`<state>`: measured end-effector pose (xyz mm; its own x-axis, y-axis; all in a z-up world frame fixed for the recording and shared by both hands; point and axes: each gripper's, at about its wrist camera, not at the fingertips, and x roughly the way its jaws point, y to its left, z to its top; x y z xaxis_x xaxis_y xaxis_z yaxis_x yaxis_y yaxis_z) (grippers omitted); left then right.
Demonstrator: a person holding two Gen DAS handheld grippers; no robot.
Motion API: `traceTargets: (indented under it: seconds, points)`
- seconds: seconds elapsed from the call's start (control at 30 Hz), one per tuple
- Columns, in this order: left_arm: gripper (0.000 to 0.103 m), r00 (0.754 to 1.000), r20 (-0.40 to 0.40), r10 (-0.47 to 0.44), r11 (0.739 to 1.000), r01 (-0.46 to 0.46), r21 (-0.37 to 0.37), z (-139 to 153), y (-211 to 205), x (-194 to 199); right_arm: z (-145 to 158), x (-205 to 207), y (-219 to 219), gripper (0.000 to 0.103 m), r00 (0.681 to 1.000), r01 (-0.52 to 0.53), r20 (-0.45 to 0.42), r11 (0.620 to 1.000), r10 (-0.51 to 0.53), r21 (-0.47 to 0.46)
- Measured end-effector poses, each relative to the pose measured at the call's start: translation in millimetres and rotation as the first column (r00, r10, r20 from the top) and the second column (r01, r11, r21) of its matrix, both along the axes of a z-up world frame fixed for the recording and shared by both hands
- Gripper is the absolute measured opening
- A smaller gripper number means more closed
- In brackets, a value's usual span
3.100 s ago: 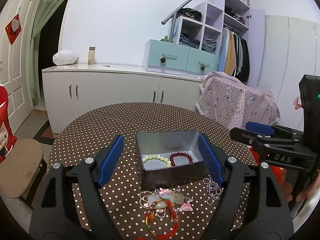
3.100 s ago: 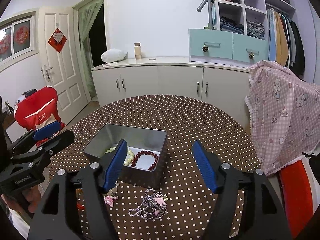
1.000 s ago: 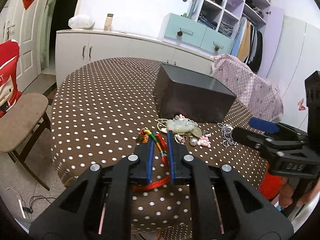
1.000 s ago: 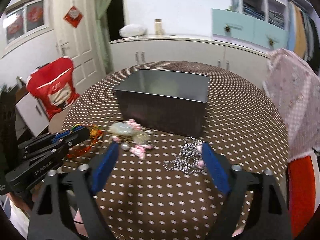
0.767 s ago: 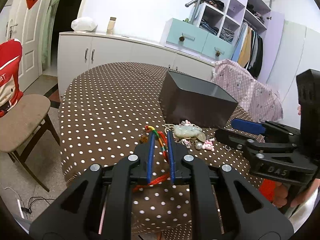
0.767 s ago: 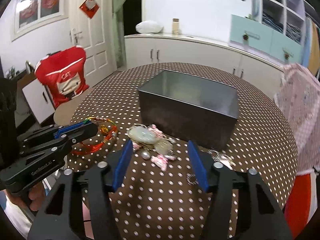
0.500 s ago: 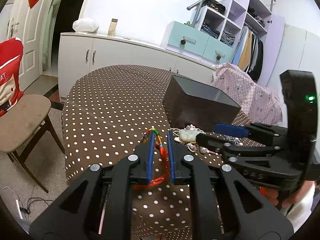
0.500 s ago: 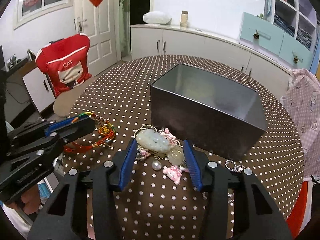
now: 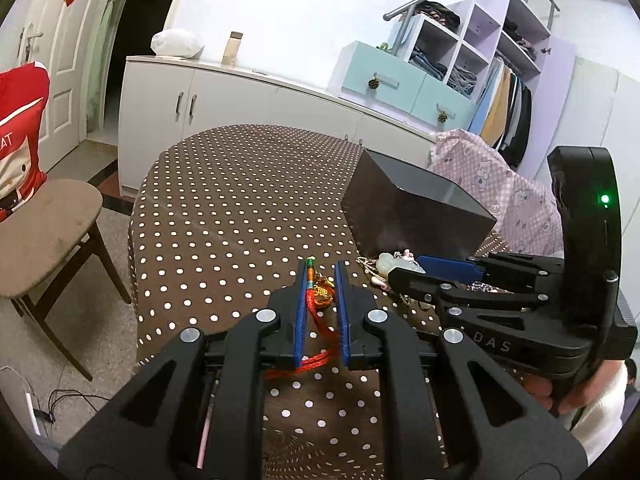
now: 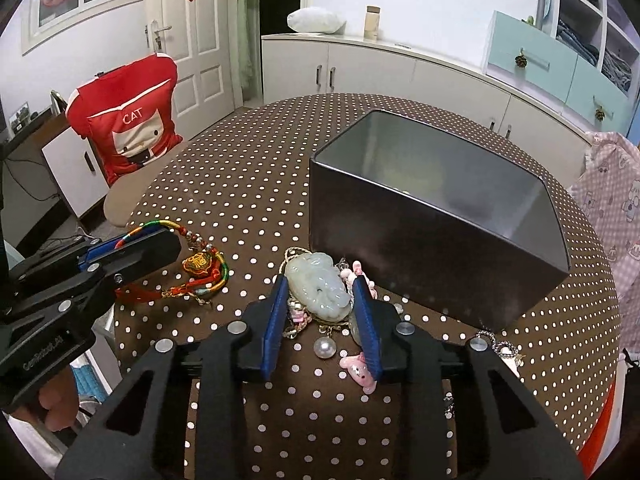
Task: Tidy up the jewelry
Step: 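Close the right gripper on the jade pendant while the left gripper holds the rainbow cord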
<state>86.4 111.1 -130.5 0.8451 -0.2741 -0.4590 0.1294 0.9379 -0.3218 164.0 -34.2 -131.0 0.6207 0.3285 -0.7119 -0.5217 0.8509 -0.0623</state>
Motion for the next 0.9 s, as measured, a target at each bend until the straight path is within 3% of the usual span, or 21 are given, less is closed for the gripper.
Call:
traceTargets:
  seconds: [0.23,0.5,0.57,0.63,0.77,0.9]
  points:
    - [0.013,1.000,0.013,-0.009,1.000,0.008,0.013,4.1,-3.4,1.2,2.9,0.1,-3.6,0.022,1.000,0.006,-0.022,0.999,-0.005,0.038]
    - [0.013,1.000,0.020,-0.012,1.000,0.012,0.021,6.4,-6.6,1.4,9.0,-4.2,-6.4,0.022,1.000,0.000,-0.003,1.000,0.000,0.022]
    - [0.013,1.000,0.020,-0.013,1.000,0.013,0.019,6.8,-6.7,1.4,11.3,-5.1,-4.9,0.026,1.000,-0.007,0.011,1.000,0.006,0.018]
    - [0.013,1.000,0.020,-0.015,1.000,0.014,0.021,7.4,-7.7,1.0,15.6,-6.7,-3.6,0.040,0.999,-0.025,0.030,0.999,0.024,0.026]
    - [0.013,1.000,0.021,-0.010,1.000,0.010,0.023,9.1,-6.3,1.2,13.9,-2.0,1.4,0.040,0.999,-0.039,0.027,0.999,0.039,0.011]
    - [0.013,1.000,0.021,-0.006,1.000,0.006,0.020,8.6,-5.0,0.1,3.7,10.2,2.9,0.029,1.000,-0.020,-0.020,1.000,0.020,0.010]
